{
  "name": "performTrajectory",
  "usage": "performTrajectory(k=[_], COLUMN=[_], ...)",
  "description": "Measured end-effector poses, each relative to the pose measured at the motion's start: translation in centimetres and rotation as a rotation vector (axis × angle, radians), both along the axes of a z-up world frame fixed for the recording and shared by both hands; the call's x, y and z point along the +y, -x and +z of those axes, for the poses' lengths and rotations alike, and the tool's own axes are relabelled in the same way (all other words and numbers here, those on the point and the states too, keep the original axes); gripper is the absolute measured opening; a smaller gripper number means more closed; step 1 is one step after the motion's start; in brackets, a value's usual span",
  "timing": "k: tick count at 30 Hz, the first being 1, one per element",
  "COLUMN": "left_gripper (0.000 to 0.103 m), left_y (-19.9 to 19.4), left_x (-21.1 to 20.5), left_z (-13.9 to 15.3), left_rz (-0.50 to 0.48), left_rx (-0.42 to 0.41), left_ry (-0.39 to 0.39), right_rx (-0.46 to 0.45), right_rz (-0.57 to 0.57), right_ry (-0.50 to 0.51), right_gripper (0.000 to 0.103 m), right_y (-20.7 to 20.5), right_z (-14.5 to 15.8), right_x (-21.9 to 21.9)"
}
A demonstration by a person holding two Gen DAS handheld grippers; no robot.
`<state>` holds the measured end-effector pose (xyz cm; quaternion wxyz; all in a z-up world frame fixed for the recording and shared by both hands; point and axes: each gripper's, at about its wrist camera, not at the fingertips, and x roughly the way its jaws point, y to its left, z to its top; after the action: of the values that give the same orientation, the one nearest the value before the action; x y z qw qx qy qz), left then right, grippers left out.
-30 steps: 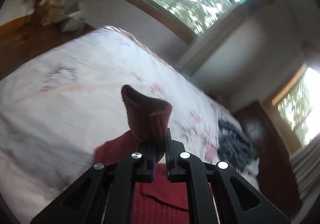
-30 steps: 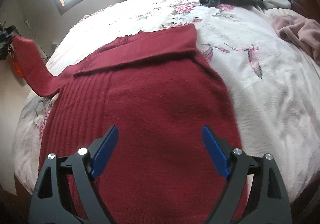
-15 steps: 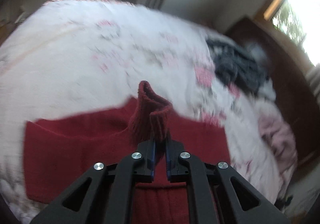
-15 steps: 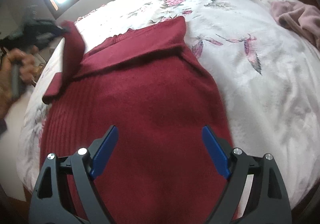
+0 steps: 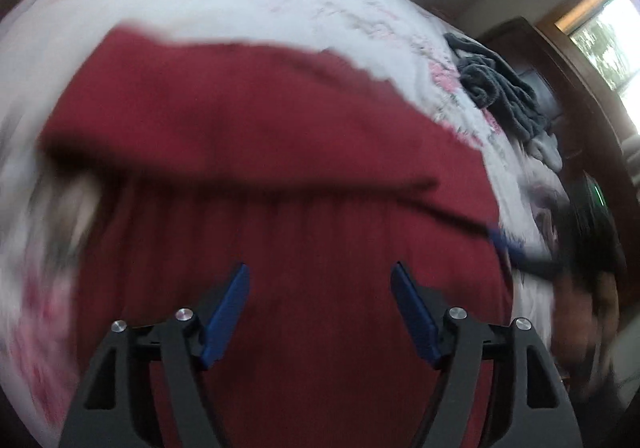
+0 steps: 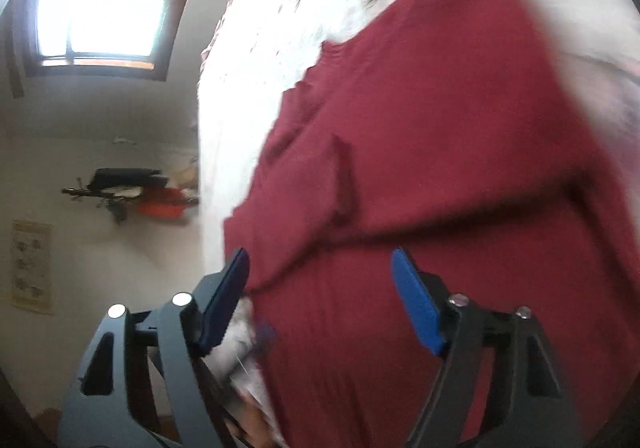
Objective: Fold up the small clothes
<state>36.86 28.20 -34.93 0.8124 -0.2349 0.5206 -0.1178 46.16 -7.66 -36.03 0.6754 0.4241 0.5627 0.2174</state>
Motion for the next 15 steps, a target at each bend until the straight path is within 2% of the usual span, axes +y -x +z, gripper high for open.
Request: performTrajectory(k=[3,10,11,12,14,15], left_gripper=[0.075,0.077,0.078,0.078,0.078,0.078], left_y=[3.2,4.3,4.3,4.3,4.4,4.4], left_x=[1.8,3.3,3.5,3.6,3.5,3.4], left_z=[-1.4,-2.9,-3.0,-3.1,-3.0,-3.0], left_rz=[0.051,0.084,0.091,0.095,0.093,0.091], left_rx=[0.021,0.016,0.019,0.021,0.022,0.023], left_ry=[0.051,0.154,0.167,0.170,0.164,0.160], right_rx=[0.100,0.146,0.151,0.157,0.163,0.163], right_rz=[0.017,0.088,0.095,0.107,0.119,0.124], right_ry=[0.015,0.065,0.053,0.034,0.029,0.038], right_gripper=[0.070,0.070,0.067,0.057,0.048,0.040], right_y=[-3.9,-6.4,-6.6,-6.8,-7.2,-7.4], right_z=[-2.2,-3.5,-3.5,-3.5,-3.5,-3.3], right_x=[1.8,4.8,5.1,5.7,6.1,6.5])
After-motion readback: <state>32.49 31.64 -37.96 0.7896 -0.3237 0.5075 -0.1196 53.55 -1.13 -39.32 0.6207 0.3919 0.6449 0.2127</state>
